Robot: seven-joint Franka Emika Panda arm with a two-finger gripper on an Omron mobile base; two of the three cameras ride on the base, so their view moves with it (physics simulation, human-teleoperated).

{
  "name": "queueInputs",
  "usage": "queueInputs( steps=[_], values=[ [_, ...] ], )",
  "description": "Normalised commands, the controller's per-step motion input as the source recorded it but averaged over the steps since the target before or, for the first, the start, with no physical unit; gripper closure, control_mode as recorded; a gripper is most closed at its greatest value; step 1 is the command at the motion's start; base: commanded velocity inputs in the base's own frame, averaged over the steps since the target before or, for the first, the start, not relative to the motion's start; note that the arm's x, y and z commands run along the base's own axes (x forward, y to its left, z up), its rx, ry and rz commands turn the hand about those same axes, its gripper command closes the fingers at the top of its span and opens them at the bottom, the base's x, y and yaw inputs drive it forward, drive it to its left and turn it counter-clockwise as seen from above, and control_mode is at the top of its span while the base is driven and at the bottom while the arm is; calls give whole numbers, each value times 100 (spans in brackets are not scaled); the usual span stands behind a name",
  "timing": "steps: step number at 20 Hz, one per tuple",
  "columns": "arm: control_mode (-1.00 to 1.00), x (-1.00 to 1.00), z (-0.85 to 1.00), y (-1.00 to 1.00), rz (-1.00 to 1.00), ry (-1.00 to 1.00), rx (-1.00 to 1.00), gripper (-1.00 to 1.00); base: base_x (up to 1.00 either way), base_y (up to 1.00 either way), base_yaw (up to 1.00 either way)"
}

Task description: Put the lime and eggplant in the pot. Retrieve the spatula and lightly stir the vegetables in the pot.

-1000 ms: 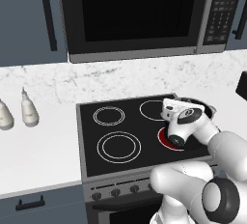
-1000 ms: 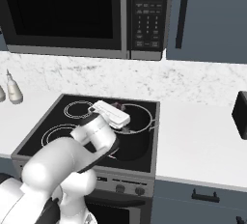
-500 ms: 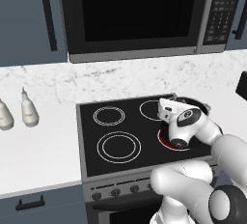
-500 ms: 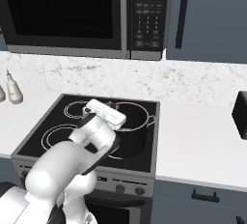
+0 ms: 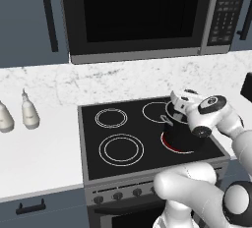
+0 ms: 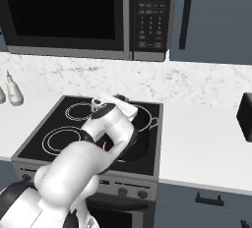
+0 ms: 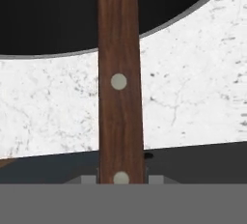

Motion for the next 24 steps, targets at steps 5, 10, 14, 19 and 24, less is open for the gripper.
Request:
queueInputs(
  steps=[5, 10, 14, 19, 24],
  values=[
    [-100, 0, -9, -4, 13, 11, 0, 100, 0, 0, 0],
    [-100, 0, -33, 0, 13, 6, 0, 100, 0, 0, 0],
    [-100, 3, -3, 0, 3, 7, 0, 100, 0, 0, 0],
    [-100, 0, -7, 0, 0, 11, -3, 100, 0, 0, 0],
    [-100, 0, -31, 0, 0, 21, -1, 100, 0, 0, 0]
  ],
)
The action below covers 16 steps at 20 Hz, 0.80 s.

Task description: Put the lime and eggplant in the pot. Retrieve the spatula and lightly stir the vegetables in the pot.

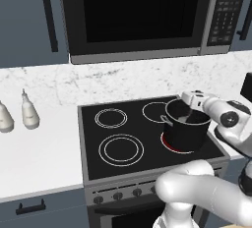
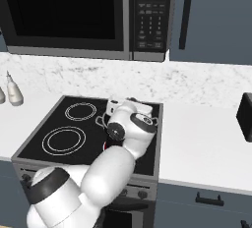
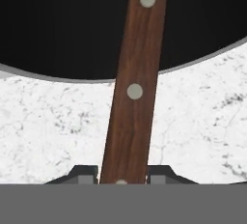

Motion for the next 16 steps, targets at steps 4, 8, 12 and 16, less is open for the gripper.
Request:
queueInputs(
  steps=[4, 8, 12, 16],
  values=[
    [-100, -15, -39, -5, 0, 20, 0, 100, 0, 0, 0],
    [-100, -31, -44, 0, 0, 2, 0, 100, 0, 0, 0],
    [-100, -18, -46, 12, 2, 0, 0, 100, 0, 0, 0],
    [-100, -3, -41, 35, 6, 0, -2, 100, 0, 0, 0]
  ],
)
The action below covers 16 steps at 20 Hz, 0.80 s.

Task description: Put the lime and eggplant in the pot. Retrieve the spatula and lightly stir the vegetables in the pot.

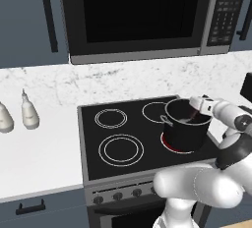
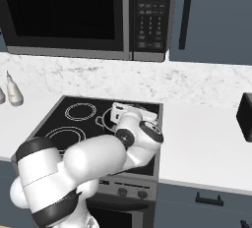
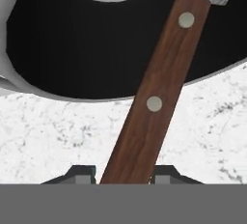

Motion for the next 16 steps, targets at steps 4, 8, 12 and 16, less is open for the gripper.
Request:
queueInputs(
  steps=[4, 8, 12, 16],
  values=[
    [-100, 0, -12, 59, 19, 0, -22, 100, 0, 0, 0],
    [-100, 0, 0, 21, 11, 16, -38, 100, 0, 0, 0],
    [-100, 6, 0, 0, 1, 17, -32, 100, 0, 0, 0],
    [-100, 1, 0, -17, 0, 12, -21, 100, 0, 0, 0]
  ],
)
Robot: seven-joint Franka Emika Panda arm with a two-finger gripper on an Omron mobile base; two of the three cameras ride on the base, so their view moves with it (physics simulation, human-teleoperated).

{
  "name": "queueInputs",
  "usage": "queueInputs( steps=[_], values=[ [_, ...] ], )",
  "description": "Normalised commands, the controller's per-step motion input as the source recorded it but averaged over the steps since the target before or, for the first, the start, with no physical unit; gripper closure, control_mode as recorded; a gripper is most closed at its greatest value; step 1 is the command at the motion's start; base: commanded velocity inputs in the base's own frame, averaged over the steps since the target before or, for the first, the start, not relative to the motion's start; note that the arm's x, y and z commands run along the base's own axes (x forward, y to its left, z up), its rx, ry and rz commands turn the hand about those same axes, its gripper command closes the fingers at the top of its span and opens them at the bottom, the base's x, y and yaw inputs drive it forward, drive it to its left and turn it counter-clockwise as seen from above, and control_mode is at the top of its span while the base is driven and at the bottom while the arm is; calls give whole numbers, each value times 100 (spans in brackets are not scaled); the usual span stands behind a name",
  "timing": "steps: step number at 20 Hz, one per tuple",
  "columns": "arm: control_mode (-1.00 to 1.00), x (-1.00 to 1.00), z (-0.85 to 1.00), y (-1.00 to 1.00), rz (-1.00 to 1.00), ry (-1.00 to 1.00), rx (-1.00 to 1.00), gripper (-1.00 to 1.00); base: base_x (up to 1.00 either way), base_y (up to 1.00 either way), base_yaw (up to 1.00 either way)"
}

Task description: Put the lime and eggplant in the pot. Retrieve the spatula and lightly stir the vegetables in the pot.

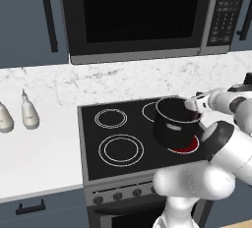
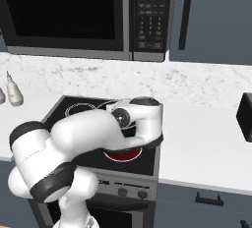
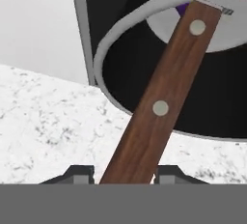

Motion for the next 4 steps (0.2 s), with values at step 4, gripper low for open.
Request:
queueInputs(
  steps=[4],
  values=[
    [-100, 0, 0, -14, 0, 0, -12, 100, 0, 0, 0]
  ],
)
